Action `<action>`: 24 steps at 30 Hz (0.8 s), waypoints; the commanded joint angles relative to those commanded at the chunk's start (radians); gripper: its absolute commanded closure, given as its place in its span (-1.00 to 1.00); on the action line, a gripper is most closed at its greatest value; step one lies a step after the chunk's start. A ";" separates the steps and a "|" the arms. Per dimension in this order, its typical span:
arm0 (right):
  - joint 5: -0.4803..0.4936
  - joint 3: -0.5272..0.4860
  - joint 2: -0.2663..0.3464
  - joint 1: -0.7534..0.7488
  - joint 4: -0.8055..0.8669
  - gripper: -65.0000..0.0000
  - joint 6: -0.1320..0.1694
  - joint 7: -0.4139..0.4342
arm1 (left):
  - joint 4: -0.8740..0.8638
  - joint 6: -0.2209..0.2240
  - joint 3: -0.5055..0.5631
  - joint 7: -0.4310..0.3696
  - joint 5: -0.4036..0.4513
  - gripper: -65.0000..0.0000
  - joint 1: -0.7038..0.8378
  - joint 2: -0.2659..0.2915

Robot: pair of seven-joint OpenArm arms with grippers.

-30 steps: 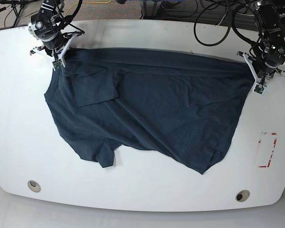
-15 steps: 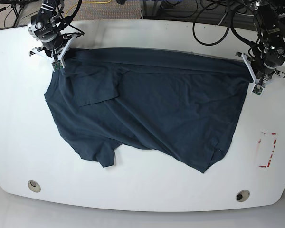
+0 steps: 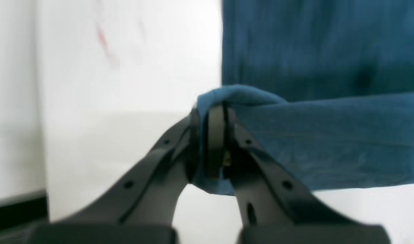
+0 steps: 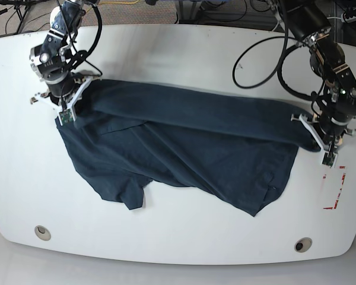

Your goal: Layout the t-shirt on the table in an organized manner, then fold the t-shirt properly

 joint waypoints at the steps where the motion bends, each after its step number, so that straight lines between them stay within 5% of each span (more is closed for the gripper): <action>1: 0.000 -0.005 0.011 0.018 0.000 0.94 0.000 0.000 | 0.000 0.002 0.006 0.003 0.000 1.00 -0.021 0.000; 10: 0.000 -0.110 0.141 0.273 -0.005 0.93 0.000 -0.009 | -0.008 0.002 0.044 0.118 0.002 1.00 -0.325 -0.015; 24: 0.002 -0.339 0.347 0.809 -0.006 0.92 0.000 -0.250 | -0.008 0.075 0.057 0.230 0.002 1.00 -0.775 -0.018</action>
